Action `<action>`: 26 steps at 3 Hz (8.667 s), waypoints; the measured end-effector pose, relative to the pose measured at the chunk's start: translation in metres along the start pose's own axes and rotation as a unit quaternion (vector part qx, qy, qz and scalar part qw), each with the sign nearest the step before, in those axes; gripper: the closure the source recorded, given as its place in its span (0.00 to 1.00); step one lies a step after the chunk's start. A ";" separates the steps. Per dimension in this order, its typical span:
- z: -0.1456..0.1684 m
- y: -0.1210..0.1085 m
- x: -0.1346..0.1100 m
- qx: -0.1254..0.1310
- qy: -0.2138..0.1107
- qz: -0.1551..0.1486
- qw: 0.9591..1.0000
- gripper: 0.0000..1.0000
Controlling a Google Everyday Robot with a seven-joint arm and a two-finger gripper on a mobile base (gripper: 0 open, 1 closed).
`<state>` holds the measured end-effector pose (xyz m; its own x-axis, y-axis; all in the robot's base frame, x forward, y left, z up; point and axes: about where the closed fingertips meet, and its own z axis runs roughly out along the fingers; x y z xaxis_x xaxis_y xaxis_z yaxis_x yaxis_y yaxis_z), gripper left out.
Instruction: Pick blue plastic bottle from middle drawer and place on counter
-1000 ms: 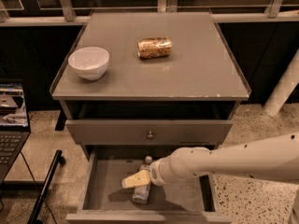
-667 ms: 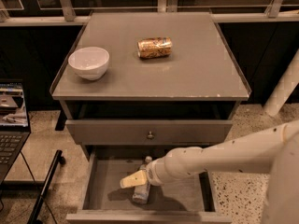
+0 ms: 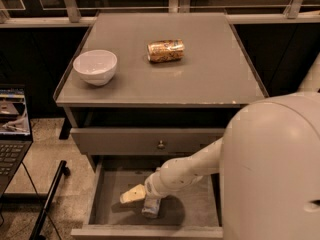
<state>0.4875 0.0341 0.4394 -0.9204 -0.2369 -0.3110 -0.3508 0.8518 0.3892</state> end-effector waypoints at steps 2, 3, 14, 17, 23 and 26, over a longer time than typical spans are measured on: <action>0.032 -0.019 0.011 0.041 0.022 0.024 0.999 0.00; 0.042 -0.029 0.015 0.075 0.027 0.031 0.996 0.00; 0.035 -0.011 0.022 0.018 0.078 -0.075 0.994 1.00; -0.056 -0.004 0.087 -0.073 0.128 -0.264 0.953 1.00; -0.216 0.025 0.078 -0.028 0.082 -0.372 0.924 1.00; -0.306 0.053 0.045 0.079 0.036 -0.385 0.919 1.00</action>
Offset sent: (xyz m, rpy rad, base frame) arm 0.0034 -0.0147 -0.0602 -0.1506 0.0553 -0.1005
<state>0.3745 -0.0749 0.7113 -0.4204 -0.8237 -0.3805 -0.8787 0.4741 -0.0555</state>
